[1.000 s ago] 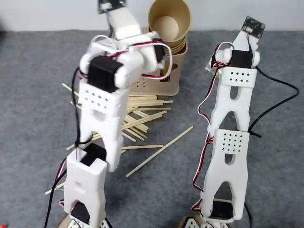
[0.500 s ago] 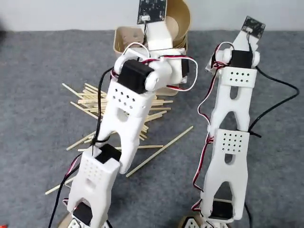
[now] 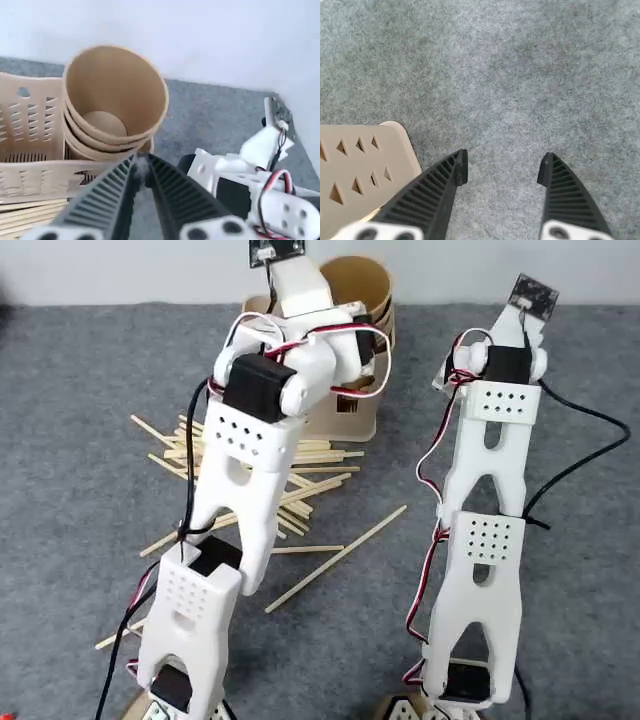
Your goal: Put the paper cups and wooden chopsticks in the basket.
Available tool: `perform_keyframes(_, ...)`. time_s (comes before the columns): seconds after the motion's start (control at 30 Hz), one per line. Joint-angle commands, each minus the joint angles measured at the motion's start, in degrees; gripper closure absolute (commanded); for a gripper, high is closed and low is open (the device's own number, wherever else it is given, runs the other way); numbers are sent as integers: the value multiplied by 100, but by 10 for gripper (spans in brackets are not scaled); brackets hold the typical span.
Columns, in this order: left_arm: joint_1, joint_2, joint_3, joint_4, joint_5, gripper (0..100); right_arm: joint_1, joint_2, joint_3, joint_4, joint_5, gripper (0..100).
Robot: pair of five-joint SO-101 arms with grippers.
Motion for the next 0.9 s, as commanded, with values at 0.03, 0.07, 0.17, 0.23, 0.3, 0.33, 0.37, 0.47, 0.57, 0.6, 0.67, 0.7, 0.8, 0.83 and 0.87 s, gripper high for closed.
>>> perform_keyframes(0.03,-44,-185,-180,-141,-35,988,-40,-497,-220,251,-18,757)
perform_keyframes(0.07,-62,-237,-356,-141,-35,988,-40,-505,-220,251,-18,757)
perform_keyframes(0.17,-185,-404,-1077,-141,-62,987,13,-505,-220,251,-18,757)
perform_keyframes(0.23,-334,-501,-1640,-132,-62,987,40,-505,-220,251,-18,757)
perform_keyframes(0.3,-642,-712,-1666,-105,-70,987,22,-523,-229,251,-9,757)
perform_keyframes(0.33,-800,-897,-1640,-105,-123,987,-4,-549,-229,251,-9,757)
perform_keyframes(0.37,-985,-1055,-1631,-97,-246,987,-75,-611,-220,251,-9,757)
perform_keyframes(0.47,-1468,-1451,-1613,149,-703,987,-277,-866,-220,251,149,757)
perform_keyframes(0.57,-1802,-1662,-1613,1319,-1503,987,-558,-1068,-220,251,756,757)
perform_keyframes(0.6,-1899,-1714,-1596,1213,-1793,987,-655,-1103,-220,251,949,757)
perform_keyframes(0.67,-2145,-1802,-1552,1240,-2374,987,-813,-1182,-220,251,1240,757)
perform_keyframes(0.7,-2242,-1802,-1552,1240,-2725,987,-884,-1209,-220,251,1336,757)
perform_keyframes(0.8,-2479,-1758,-1341,1240,-3640,987,-1051,-1270,-220,251,1538,757)
perform_keyframes(0.83,-2541,-1749,-1200,1240,-3807,987,-1138,-1288,-220,251,1635,757)
perform_keyframes(0.87,-2567,-1749,-1042,1240,-3886,987,-1218,-1305,-220,251,1732,757)
